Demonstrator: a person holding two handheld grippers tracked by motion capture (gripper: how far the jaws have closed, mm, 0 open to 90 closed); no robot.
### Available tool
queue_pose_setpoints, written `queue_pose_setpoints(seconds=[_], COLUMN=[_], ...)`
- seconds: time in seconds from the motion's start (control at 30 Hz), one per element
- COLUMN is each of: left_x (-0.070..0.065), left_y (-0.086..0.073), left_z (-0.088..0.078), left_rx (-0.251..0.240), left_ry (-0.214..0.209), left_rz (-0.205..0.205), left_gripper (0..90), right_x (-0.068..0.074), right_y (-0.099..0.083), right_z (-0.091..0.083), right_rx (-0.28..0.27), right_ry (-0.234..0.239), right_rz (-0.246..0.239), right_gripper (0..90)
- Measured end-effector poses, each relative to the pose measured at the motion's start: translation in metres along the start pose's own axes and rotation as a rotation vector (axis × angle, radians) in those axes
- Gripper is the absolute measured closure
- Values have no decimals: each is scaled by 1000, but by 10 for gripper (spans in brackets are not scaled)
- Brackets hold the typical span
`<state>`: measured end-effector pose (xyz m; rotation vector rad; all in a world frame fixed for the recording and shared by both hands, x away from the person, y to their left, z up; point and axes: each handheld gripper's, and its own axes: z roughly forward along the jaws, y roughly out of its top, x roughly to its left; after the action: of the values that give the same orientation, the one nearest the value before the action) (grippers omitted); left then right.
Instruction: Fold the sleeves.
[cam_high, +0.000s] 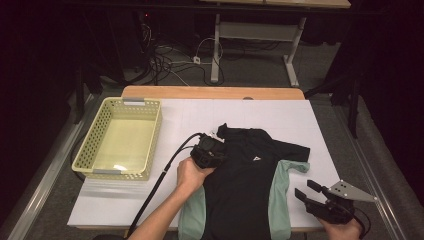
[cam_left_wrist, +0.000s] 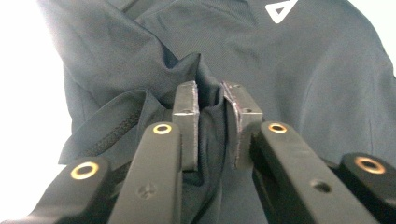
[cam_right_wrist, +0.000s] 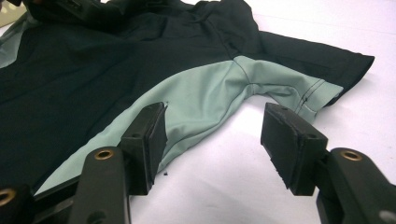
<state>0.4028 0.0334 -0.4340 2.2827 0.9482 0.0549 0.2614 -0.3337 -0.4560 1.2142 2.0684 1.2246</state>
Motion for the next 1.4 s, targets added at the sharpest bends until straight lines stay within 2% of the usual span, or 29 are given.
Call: queue_pose_setpoints(seconds=[0.2,0.37,0.53,0.73,0.87,0.93,1.1,1.23,1.33,1.4], left_x=[-1,0,-4,-8,-8,-9,-10,-8,-8,-11], left_y=[0,0,2,10,17,17,5,2,2,2], left_z=[-6,-7,-13,-15,-17,-13,14,19,18,16], left_rx=[0,29,6,6,-22,-21,74,72,65,54], left_ry=[-17,-54,-62,-82,-93,-97,-79,-85,-75,-69], left_rz=[5,2,16,25,11,9,20,3,4,16], left_gripper=[710,833,834,844,845,844,843,843,838,800], right_x=[0,0,0,0,0,0,0,0,0,0], right_y=[0,0,0,0,0,0,0,0,0,0], right_z=[0,0,0,0,0,0,0,0,0,0], right_rx=[-2,-2,-2,-2,-1,-2,1,1,2,1], right_ry=[-2,-2,-3,-4,-1,-1,2,3,4,3], right_rz=[-2,-2,-2,-1,1,0,-2,1,-4,-3], right_gripper=[413,413,413,413,413,413,413,412,412,412])
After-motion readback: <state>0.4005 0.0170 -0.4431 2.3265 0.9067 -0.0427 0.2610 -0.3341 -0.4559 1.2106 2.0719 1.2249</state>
